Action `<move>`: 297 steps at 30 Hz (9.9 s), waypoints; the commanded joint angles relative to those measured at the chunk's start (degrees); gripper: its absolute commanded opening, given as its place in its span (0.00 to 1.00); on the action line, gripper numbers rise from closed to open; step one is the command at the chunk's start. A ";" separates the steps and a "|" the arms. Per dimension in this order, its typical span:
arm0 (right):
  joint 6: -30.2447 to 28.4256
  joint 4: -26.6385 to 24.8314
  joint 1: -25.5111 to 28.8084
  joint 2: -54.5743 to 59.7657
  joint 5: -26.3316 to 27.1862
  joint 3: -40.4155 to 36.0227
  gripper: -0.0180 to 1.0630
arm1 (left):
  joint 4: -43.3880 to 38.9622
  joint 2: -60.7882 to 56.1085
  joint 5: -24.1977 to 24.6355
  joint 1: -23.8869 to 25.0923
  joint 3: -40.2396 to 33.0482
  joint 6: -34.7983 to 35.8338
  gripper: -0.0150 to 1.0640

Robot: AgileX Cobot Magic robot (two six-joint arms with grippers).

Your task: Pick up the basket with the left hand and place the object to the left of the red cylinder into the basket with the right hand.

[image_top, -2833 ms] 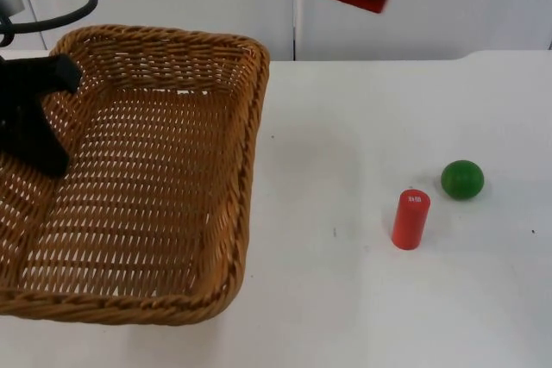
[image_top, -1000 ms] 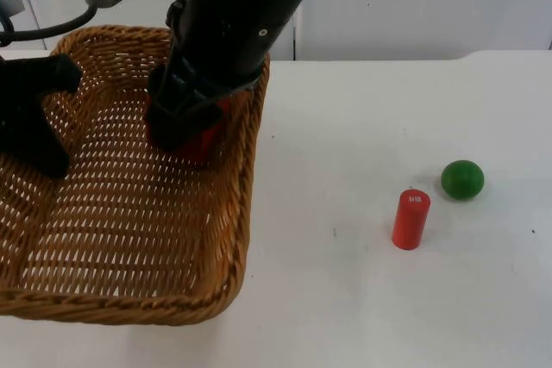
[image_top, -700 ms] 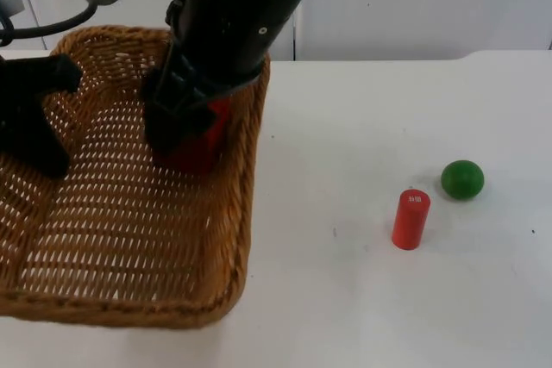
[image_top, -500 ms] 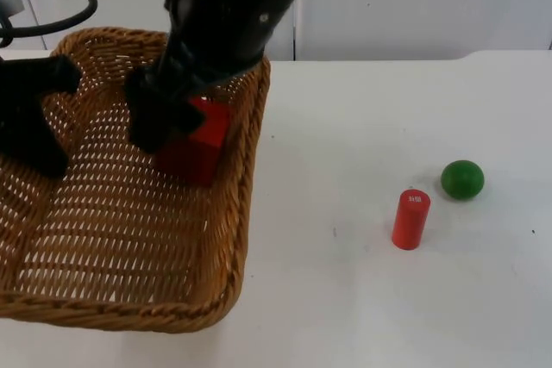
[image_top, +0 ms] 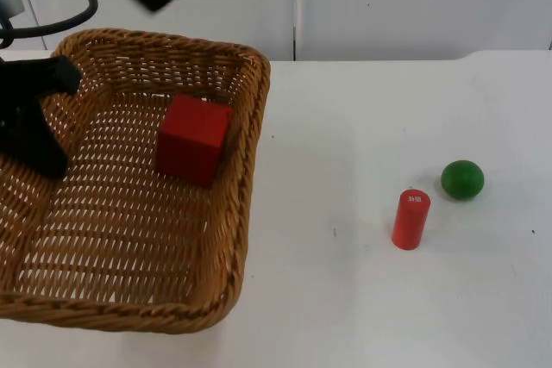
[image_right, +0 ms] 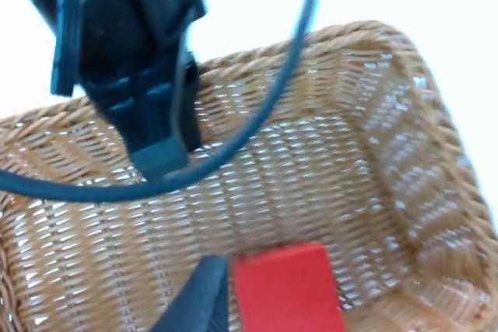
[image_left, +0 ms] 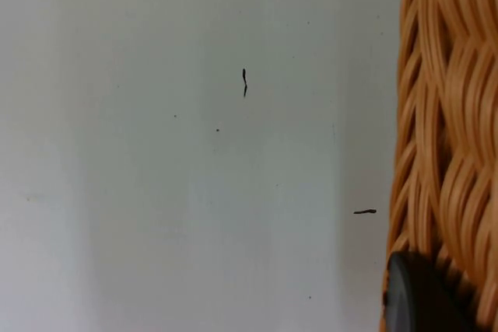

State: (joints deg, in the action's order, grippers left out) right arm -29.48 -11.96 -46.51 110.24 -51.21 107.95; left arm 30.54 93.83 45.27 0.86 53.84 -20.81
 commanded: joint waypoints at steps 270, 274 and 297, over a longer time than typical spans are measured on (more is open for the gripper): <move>25.57 8.83 7.44 -110.24 -10.62 -78.30 0.99 | -29.65 -93.83 16.31 -0.09 -25.48 20.81 0.87; 25.57 8.70 7.44 -110.24 -10.62 -78.30 0.99 | -29.42 -93.83 16.29 -0.09 -25.46 20.81 0.87; 25.46 8.83 7.44 -110.24 -10.62 -78.30 0.99 | -29.41 -93.83 16.29 -0.09 -25.46 20.50 0.99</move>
State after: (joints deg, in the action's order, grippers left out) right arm -3.59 -3.11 -39.32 0.13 -62.03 30.12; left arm 1.18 0.29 61.34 0.86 28.71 -0.39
